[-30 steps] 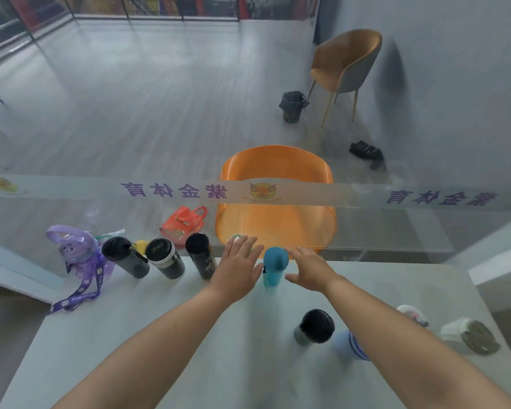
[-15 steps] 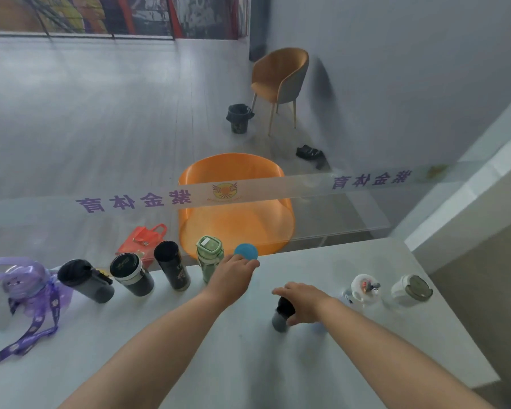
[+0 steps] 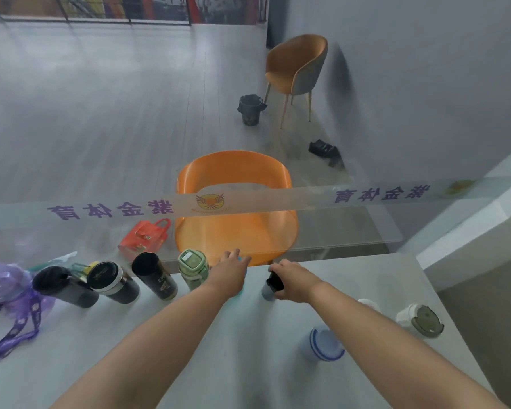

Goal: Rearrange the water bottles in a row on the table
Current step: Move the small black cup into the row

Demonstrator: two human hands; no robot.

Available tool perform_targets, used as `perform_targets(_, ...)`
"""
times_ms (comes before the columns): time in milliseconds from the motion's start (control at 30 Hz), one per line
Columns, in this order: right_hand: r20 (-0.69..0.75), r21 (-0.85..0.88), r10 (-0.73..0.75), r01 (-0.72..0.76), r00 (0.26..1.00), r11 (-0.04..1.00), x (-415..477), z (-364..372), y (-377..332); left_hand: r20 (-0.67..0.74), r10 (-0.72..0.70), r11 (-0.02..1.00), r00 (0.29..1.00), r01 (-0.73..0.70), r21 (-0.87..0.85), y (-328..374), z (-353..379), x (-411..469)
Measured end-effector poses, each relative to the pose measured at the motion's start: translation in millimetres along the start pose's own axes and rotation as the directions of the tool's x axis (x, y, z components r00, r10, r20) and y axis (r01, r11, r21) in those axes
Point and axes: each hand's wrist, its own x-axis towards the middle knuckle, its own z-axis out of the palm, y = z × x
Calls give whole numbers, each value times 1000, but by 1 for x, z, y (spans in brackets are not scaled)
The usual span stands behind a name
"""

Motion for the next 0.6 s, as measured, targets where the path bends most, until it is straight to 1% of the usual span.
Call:
perform_targets(67, -20, 25, -23, 23, 1000, 999, 12, -8, 8, 55, -59, 998, 997, 58, 7, 5, 3, 8)
perform_targets(167, -14, 57, -53, 54, 998, 997, 27, -16, 17, 103, -131, 991, 986, 129, 23, 10, 7, 18)
perform_targets(267, -21, 78, -79, 80, 997, 994, 36, -17, 26, 151, -170, 985, 974, 172, 1, 11, 2, 28)
perform_targets(400, -38, 111, -93, 97, 995, 989, 45, -20, 31, 166, -132, 989, 977, 140, -39, 13, 1, 34)
perform_targets(600, 1, 105, -83, 82, 997, 991, 49, -21, 34, 165, -63, 997, 984, 71, -42, 20, 1, 33)
